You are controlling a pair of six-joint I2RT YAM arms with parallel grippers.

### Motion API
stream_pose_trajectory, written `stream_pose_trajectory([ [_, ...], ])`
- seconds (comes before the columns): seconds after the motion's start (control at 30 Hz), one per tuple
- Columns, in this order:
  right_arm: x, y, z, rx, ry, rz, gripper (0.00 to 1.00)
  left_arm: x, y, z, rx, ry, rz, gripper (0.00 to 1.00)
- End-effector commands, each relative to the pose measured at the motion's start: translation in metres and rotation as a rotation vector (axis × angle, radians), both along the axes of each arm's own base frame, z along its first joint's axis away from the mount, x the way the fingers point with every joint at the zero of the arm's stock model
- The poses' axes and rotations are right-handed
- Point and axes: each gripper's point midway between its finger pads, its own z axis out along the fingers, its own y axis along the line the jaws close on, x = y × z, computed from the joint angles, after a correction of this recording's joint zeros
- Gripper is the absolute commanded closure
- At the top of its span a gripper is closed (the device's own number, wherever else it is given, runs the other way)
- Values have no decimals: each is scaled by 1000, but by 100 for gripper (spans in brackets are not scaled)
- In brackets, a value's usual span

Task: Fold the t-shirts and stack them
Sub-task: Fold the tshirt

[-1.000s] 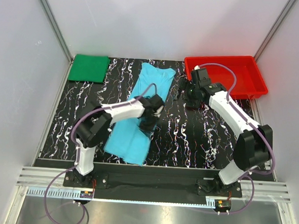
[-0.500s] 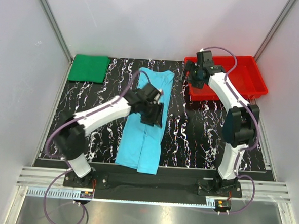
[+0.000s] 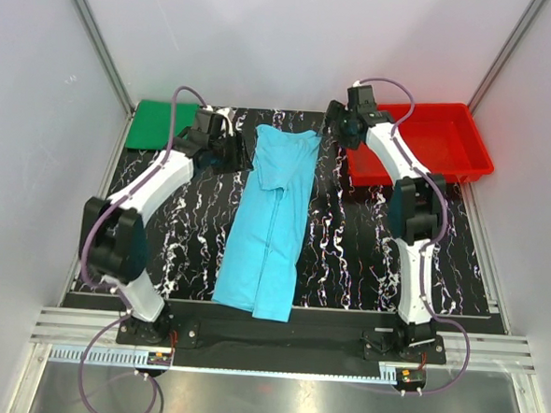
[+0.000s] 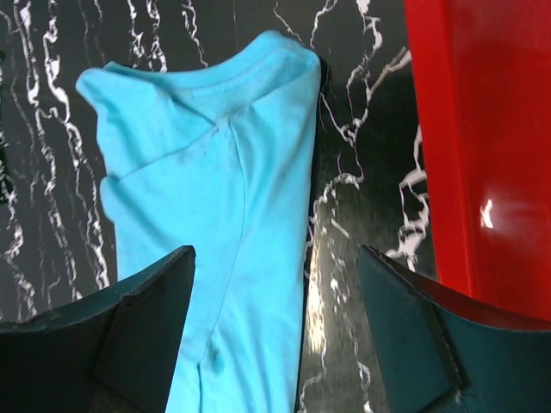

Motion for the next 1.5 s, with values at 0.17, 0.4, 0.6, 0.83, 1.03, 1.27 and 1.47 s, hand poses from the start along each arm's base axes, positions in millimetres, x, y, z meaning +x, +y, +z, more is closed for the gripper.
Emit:
stream_pose_trajectory([
  [0.17,36,24,-25,-38,-51,-16,31,72,2,-15,-55,-142,-7,48],
  [0.4,60,15,-43,-68,-100,-123,53,145,8,-21,-182,-256,74,57],
  [0.6,73,17,-63,-48,-93,-200,42,193,-4,-29,-256,-281,110,56],
  [0.83,84,25,-84,33,-69,-261,44,233,-13,-59,-295,-277,136,50],
  [1.03,90,27,-96,60,-61,-290,53,256,-10,-72,-376,-265,196,49],
  [1.27,101,29,-97,87,-91,-315,71,269,-18,-83,-428,-257,189,50],
  [1.47,121,28,-82,103,-200,-315,90,271,-15,-99,-422,-238,205,50],
])
